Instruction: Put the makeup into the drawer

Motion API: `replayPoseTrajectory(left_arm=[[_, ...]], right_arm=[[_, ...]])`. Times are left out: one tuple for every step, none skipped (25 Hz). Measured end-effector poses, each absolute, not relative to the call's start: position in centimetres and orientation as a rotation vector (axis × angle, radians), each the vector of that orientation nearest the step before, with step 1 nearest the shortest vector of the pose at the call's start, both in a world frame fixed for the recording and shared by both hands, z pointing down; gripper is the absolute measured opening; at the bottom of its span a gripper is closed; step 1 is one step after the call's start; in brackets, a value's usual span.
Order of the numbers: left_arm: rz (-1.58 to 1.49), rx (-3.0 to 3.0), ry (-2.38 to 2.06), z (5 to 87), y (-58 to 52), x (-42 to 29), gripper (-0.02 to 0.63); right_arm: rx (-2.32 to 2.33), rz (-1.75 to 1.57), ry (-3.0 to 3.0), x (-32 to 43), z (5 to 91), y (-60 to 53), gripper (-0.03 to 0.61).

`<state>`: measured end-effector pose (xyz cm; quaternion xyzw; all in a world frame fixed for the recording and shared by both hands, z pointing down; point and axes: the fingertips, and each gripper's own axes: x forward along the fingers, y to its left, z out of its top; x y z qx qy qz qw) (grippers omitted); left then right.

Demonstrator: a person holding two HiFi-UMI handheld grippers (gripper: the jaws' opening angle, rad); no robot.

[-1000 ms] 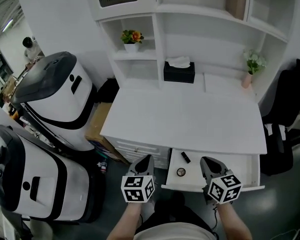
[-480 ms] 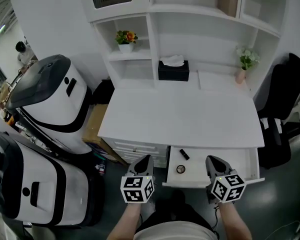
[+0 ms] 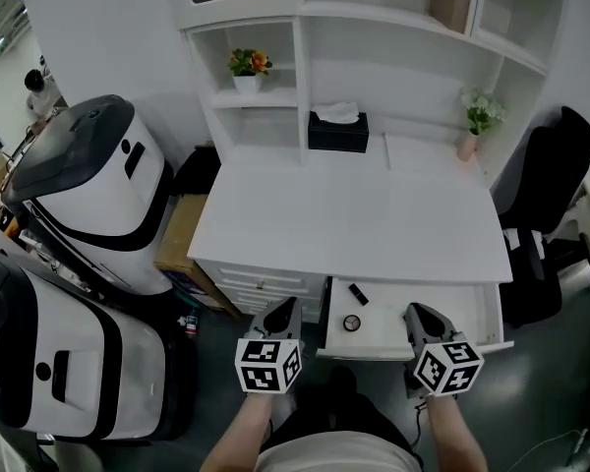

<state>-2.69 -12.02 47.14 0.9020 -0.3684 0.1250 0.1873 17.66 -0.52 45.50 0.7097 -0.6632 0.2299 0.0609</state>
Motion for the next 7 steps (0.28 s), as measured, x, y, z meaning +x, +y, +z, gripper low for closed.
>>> replayPoseTrajectory(left_arm=[[0.352,2.539,-1.03,47.19,-11.95,-2.76,0.003],[0.352,2.54,-1.022,47.26,-11.88,-2.81,0.003],[0.353,2.54,-1.014,47.32,-11.82,-2.8,0.003],[0.353,2.542,-1.004,47.34,-11.78,-2.72,0.003],[0.354,2.546,-0.994,47.34,-11.75,-2.59,0.003],[0.356,2.55,-0.983,47.31,-11.73,-2.43,0.003],[0.357,2.555,-0.972,47.27,-11.72,-2.25,0.003]], right_arm=[[2.15,0.695,-2.001,17.52,45.52,-0.41,0.002],[2.15,0.696,-1.995,17.41,45.56,-0.32,0.002],[2.149,0.697,-1.989,17.35,45.61,-0.27,0.002],[2.147,0.699,-1.984,17.33,45.67,-0.26,0.002],[2.145,0.701,-1.979,17.33,45.73,-0.27,0.002],[2.142,0.703,-1.974,17.34,45.79,-0.29,0.002],[2.139,0.705,-1.97,17.35,45.85,-0.31,0.002]])
